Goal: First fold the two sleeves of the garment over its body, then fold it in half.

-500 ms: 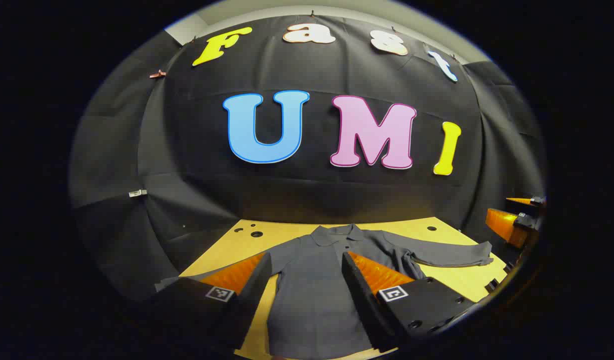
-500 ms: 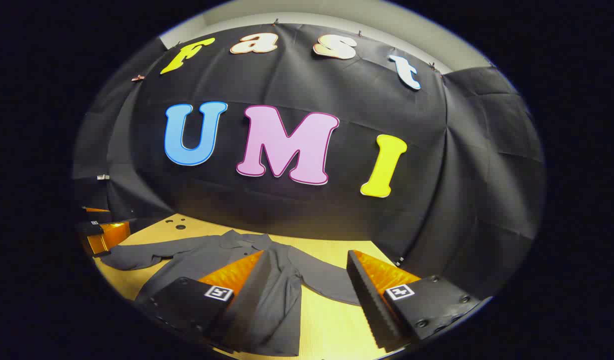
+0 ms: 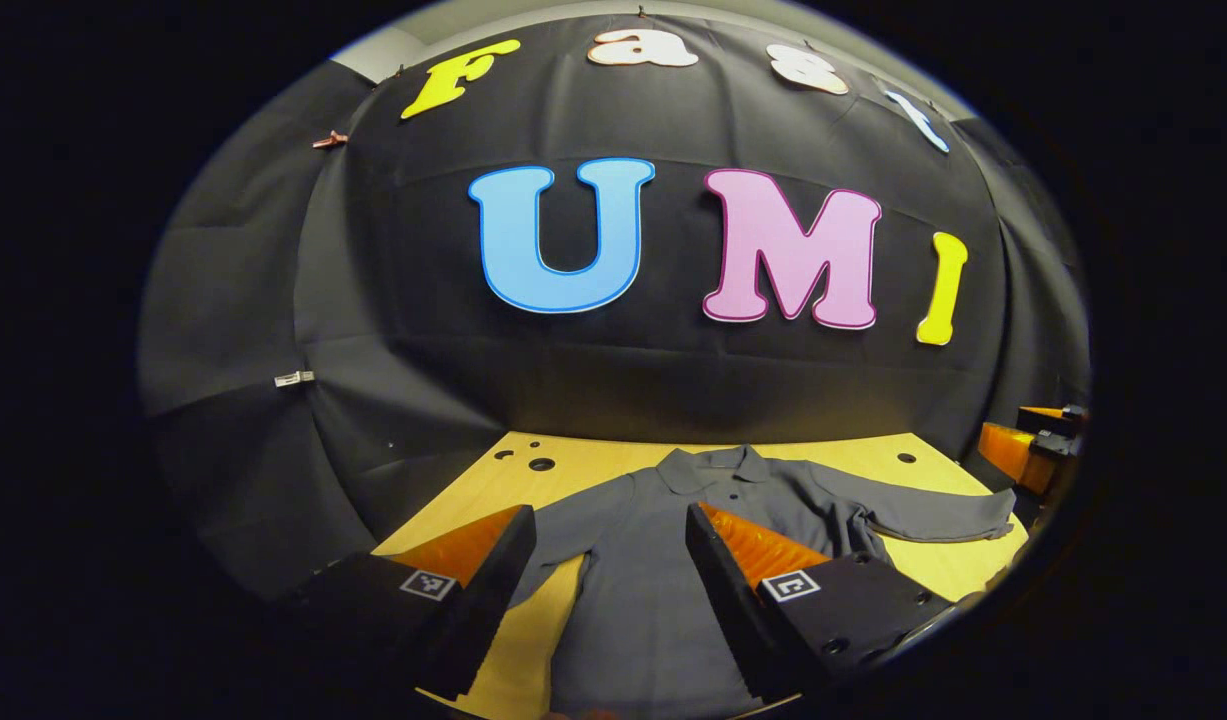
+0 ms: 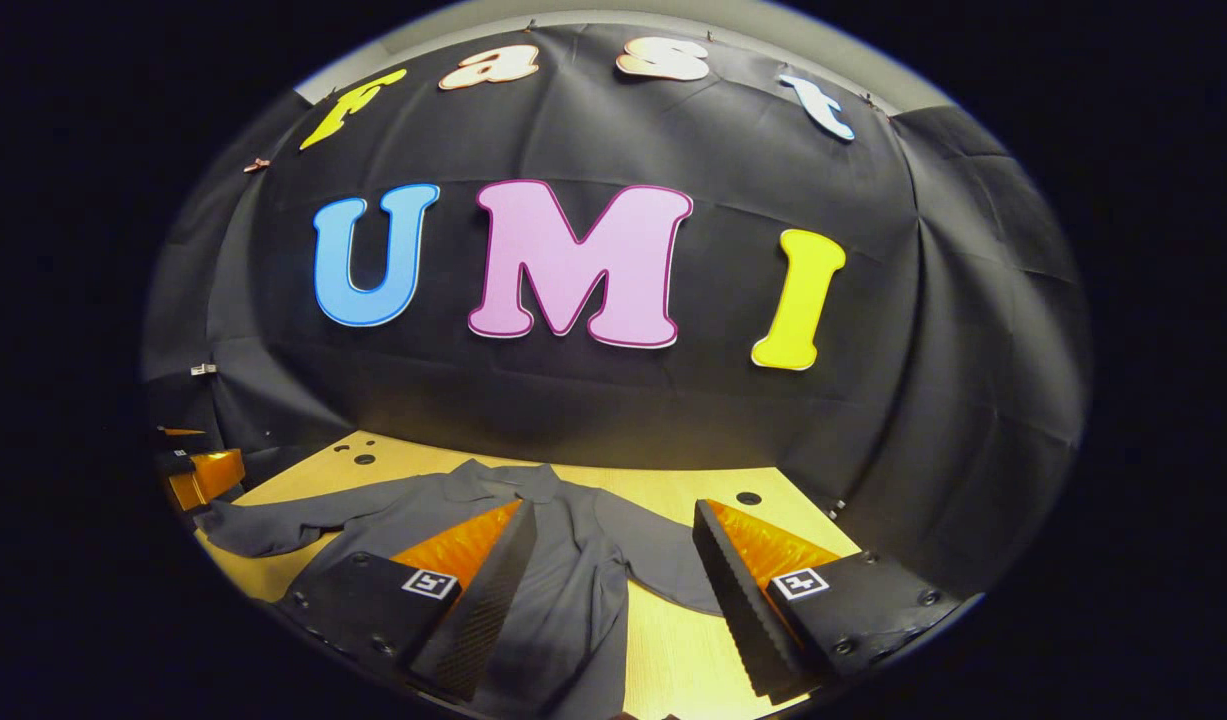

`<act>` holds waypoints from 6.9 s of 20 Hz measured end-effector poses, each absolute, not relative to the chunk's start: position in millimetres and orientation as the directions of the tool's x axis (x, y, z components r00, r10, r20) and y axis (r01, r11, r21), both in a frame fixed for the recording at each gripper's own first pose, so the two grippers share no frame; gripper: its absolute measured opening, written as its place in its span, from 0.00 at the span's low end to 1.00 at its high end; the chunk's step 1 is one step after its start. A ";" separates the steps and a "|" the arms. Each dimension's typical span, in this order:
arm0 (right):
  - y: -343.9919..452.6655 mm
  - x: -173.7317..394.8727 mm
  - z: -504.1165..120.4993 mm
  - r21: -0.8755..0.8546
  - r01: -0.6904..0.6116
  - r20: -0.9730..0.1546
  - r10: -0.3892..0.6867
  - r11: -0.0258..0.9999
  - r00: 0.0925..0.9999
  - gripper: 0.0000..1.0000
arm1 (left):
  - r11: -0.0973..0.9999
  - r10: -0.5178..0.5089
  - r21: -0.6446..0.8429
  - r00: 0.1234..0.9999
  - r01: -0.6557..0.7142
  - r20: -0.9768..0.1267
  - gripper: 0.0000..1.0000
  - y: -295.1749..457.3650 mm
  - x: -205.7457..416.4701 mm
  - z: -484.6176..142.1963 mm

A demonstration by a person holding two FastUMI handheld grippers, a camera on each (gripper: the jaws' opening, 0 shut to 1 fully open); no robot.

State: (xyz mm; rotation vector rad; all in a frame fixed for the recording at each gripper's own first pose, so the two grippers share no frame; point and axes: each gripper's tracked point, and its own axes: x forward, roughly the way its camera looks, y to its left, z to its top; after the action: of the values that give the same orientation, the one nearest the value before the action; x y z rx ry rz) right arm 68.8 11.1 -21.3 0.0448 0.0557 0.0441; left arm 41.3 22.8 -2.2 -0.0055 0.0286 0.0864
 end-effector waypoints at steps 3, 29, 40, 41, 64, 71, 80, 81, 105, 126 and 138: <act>9.0 77.1 -26.7 0.051 -0.029 -0.078 0.033 0.998 0.996 0.98 | 0.996 0.087 0.012 0.996 -0.086 -0.023 0.95 27.7 47.1 1.1; -225.0 131.5 -193.9 0.120 0.471 -0.600 -0.314 0.874 0.736 0.98 | 0.981 0.194 0.021 0.964 -0.193 -0.183 0.95 52.1 38.0 -46.0; -302.3 146.1 -277.4 0.041 0.562 -0.725 -0.362 0.826 0.586 0.98 | 0.962 0.263 0.001 0.930 -0.272 -0.256 0.95 26.1 32.5 -74.0; -309.4 146.0 -282.7 0.033 0.580 -0.729 -0.377 0.814 0.571 0.99 | 0.964 0.258 0.002 0.931 -0.267 -0.258 0.95 22.0 32.5 -73.7; -282.5 161.5 -321.9 0.066 0.536 -0.777 -0.294 0.842 0.557 0.07 | 0.976 0.217 0.041 0.931 -0.214 -0.294 0.95 15.9 25.5 -75.4; -244.8 174.0 -247.0 0.044 0.454 -0.681 -0.306 0.890 0.666 0.06 | 0.978 0.209 0.035 0.937 -0.208 -0.280 0.95 50.6 26.6 -72.2; -126.7 237.9 -125.2 0.020 0.229 -0.522 -0.185 0.973 0.833 0.07 | 0.970 0.231 -0.009 0.929 -0.244 -0.287 0.95 98.3 20.6 -90.3; -112.3 246.6 -116.2 0.021 0.205 -0.506 -0.166 0.979 0.847 0.06 | 0.968 0.235 -0.014 0.928 -0.250 -0.288 0.95 102.3 20.6 -91.6; 282.1 247.3 -129.7 0.652 -0.239 -0.358 0.570 0.720 0.740 0.07 | 0.947 0.282 -0.040 0.887 -0.318 -0.367 0.95 143.7 20.1 -146.4; -13.1 145.4 -53.5 0.067 -0.073 -0.322 0.091 0.995 0.943 0.99 | 0.703 0.544 -0.192 0.691 -0.685 -0.477 0.96 341.1 1.8 -198.9; -139.0 21.4 -28.2 -0.049 0.224 -0.273 -0.229 0.973 0.934 0.98 | 0.741 0.464 -0.119 0.632 -0.661 -0.620 1.00 333.7 57.9 -246.9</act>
State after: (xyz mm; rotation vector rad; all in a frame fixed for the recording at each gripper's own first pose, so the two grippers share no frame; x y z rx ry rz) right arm 21.4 -139.0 -28.2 -0.0169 0.2807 -0.2318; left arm 57.9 333.7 -246.9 -0.3541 0.6001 0.6587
